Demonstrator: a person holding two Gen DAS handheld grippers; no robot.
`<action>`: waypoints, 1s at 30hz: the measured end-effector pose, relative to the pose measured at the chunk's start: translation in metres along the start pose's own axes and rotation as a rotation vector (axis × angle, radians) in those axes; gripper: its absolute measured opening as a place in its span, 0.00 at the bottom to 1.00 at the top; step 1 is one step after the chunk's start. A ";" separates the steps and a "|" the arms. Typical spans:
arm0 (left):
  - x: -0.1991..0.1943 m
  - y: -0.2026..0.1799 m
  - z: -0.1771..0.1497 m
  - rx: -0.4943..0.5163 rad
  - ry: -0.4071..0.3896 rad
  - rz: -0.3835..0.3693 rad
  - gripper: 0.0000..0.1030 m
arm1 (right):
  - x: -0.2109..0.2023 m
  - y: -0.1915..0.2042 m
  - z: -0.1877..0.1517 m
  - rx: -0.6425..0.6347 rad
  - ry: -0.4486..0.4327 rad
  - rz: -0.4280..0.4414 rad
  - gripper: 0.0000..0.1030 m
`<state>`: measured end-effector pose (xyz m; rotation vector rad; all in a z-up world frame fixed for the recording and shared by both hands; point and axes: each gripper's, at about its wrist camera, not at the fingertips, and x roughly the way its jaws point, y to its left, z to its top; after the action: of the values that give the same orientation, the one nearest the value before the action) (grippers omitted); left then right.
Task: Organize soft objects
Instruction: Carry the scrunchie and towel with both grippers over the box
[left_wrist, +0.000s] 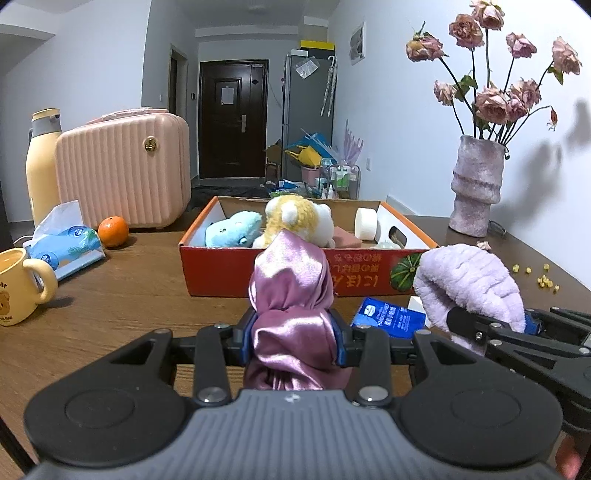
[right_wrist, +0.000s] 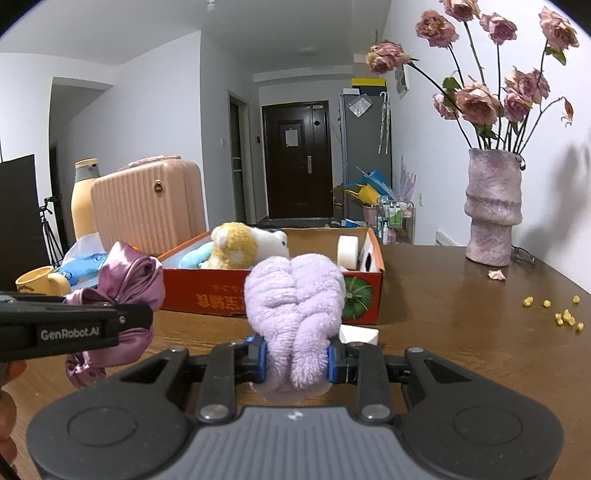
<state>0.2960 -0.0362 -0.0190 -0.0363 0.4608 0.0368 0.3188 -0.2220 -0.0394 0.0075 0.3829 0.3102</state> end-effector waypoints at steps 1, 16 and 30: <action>0.000 0.002 0.001 -0.002 -0.002 -0.001 0.38 | 0.001 0.002 0.001 -0.002 -0.003 0.001 0.27; 0.002 0.010 0.018 -0.014 -0.032 -0.008 0.38 | 0.009 0.018 0.019 -0.013 -0.037 -0.006 0.27; 0.018 0.018 0.039 -0.042 -0.050 0.002 0.38 | 0.027 0.019 0.037 -0.004 -0.069 -0.011 0.27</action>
<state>0.3289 -0.0161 0.0075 -0.0762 0.4102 0.0489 0.3509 -0.1938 -0.0139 0.0118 0.3137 0.2995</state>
